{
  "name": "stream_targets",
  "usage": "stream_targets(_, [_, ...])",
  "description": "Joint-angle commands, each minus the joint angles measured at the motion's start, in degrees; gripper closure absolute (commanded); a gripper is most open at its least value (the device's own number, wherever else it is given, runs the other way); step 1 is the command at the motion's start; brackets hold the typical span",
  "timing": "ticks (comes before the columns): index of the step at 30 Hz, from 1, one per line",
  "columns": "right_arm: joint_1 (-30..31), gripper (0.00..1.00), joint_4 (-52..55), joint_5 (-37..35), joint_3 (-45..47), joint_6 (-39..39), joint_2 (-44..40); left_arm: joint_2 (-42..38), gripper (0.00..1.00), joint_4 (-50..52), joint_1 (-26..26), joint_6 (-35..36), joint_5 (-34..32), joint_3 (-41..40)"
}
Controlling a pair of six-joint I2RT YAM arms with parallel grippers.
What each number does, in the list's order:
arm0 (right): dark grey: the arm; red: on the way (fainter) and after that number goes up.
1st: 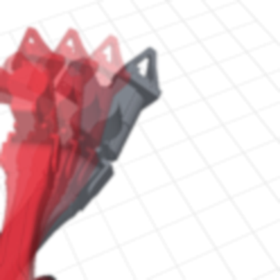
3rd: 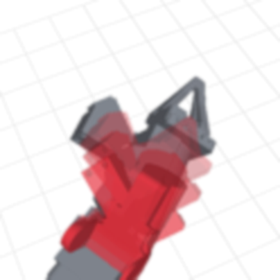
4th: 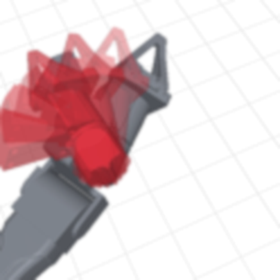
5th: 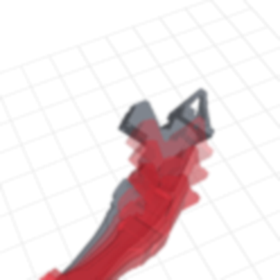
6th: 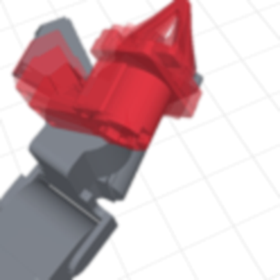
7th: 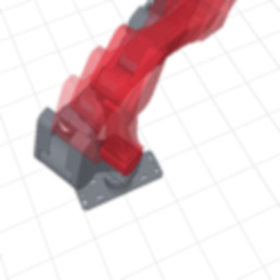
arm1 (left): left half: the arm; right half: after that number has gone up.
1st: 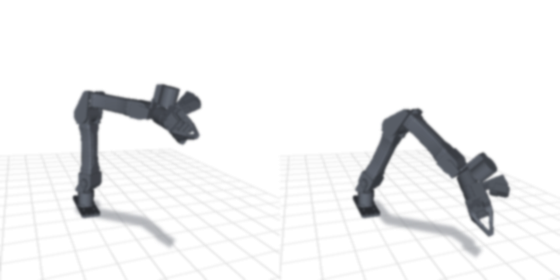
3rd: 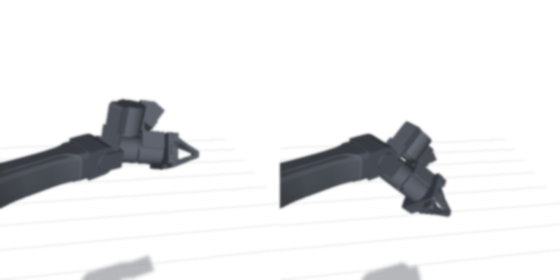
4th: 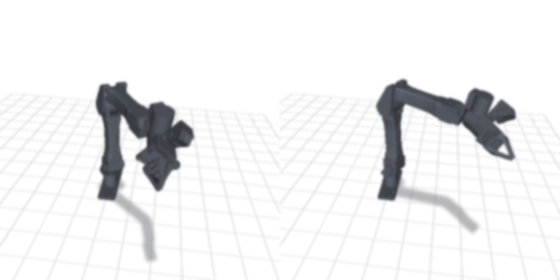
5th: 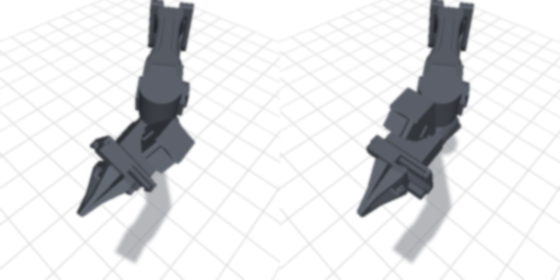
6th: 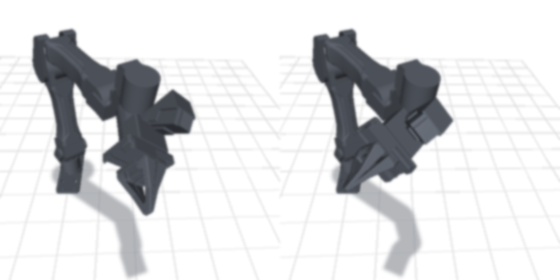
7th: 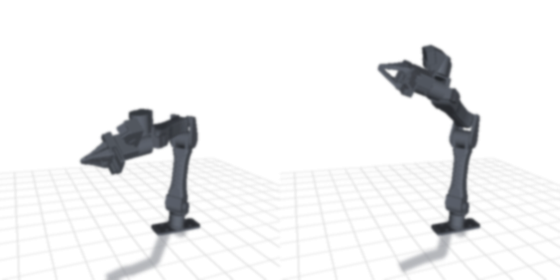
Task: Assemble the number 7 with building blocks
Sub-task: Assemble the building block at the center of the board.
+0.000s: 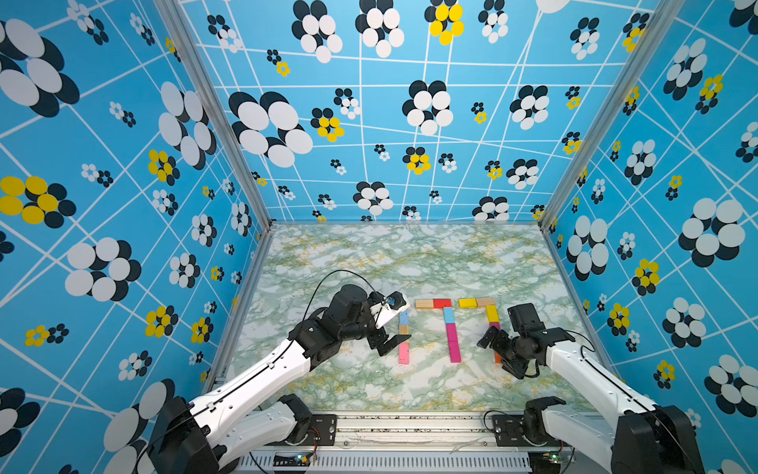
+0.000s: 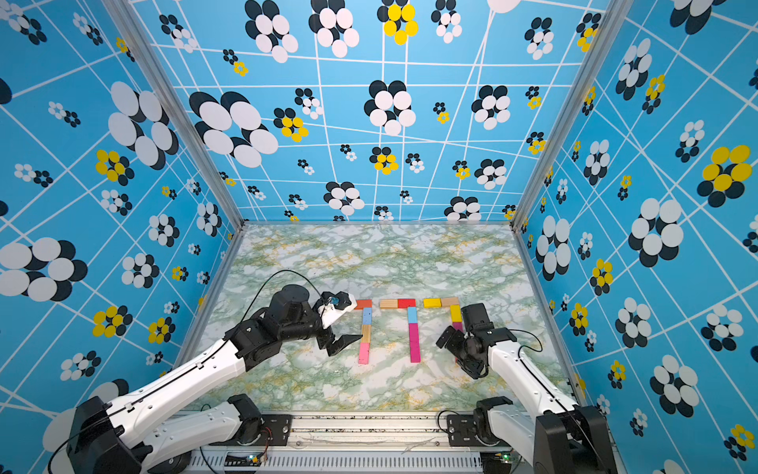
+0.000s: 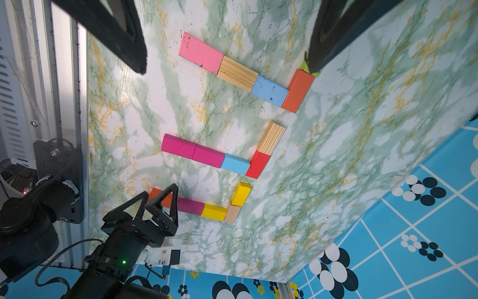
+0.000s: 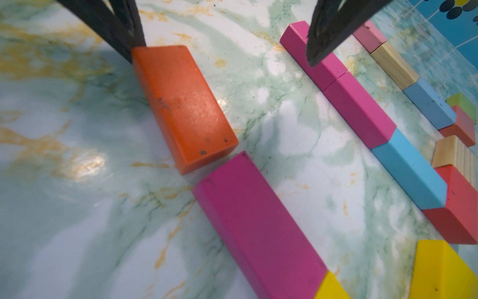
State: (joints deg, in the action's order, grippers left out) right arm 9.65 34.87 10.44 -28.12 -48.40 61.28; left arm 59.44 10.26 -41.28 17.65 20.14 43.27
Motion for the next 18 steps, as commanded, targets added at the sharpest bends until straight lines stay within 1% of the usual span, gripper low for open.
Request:
stream_targets(1, [-0.9, 0.01, 0.2, -2.1, 0.5, 1.9, 1.3, -0.6, 0.01, -0.2, -0.2, 0.7, 0.2, 0.2])
stream_targets(13, [-1.5, 0.01, 0.1, -1.7, 0.8, 2.0, 1.2, -0.3, 0.01, -0.3, -0.3, 0.7, 0.4, 0.2])
stream_targets(18, [-1.5, 0.02, 1.5, 1.9, 1.4, -0.2, -0.9, -0.4, 0.01, -0.4, -0.3, 0.7, 0.4, 0.2])
